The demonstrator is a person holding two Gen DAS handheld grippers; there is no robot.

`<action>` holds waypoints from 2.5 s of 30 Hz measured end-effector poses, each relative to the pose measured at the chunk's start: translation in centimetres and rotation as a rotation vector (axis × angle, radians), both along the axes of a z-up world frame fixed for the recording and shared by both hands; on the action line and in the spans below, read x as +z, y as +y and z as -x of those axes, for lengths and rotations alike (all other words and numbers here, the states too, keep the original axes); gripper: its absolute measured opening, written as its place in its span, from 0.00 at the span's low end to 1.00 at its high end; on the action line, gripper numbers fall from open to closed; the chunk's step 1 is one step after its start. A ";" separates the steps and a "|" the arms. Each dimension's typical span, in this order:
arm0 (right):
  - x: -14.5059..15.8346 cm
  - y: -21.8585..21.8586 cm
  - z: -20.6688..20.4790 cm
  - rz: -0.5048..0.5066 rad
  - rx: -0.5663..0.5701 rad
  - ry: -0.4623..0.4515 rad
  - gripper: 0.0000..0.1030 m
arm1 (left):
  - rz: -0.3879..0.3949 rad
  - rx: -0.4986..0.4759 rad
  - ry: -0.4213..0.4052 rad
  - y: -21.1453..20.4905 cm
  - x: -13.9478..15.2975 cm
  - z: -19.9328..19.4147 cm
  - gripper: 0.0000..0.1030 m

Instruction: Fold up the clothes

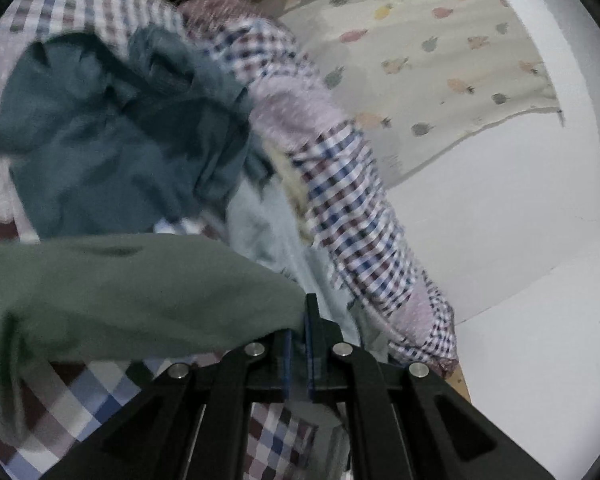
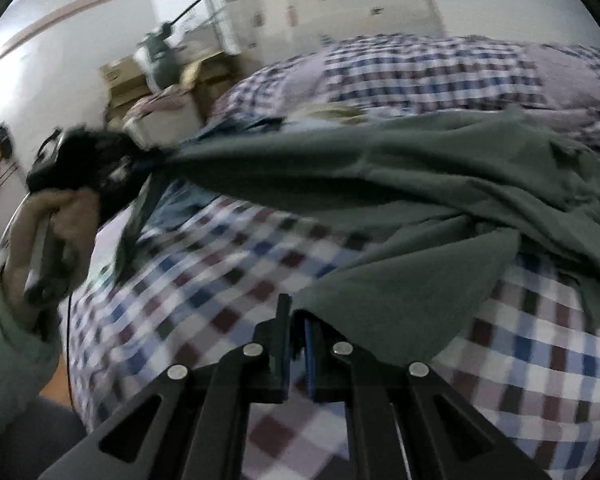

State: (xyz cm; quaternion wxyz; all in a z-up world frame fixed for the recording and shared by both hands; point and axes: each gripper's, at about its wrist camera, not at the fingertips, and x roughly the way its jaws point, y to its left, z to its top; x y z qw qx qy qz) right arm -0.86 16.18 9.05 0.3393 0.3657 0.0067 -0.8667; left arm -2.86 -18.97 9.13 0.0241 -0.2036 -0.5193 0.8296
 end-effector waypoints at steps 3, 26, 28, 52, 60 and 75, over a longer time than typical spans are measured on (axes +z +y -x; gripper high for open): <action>-0.8 -1.2 -0.3 -0.041 0.021 -0.011 0.08 | 0.004 0.032 0.031 -1.4 1.0 -1.1 0.03; -2.8 13.2 5.1 -0.008 -0.682 -0.030 0.60 | 0.073 0.490 0.002 -12.2 0.2 -7.6 0.02; -3.1 13.3 5.4 -0.015 -0.681 -0.041 0.60 | 0.080 0.486 0.002 -12.4 -0.1 -7.4 0.02; -4.6 10.2 6.8 -0.113 -0.650 -0.056 0.03 | 0.068 0.469 -0.221 -13.0 -4.0 -5.2 0.03; -1.8 7.4 5.5 -0.021 -0.507 0.036 0.02 | 0.092 0.445 -0.269 -11.4 -3.9 -4.6 0.50; 6.6 12.0 0.5 0.318 -0.526 0.208 0.01 | 0.139 -0.045 -0.273 -0.7 -4.1 1.1 0.73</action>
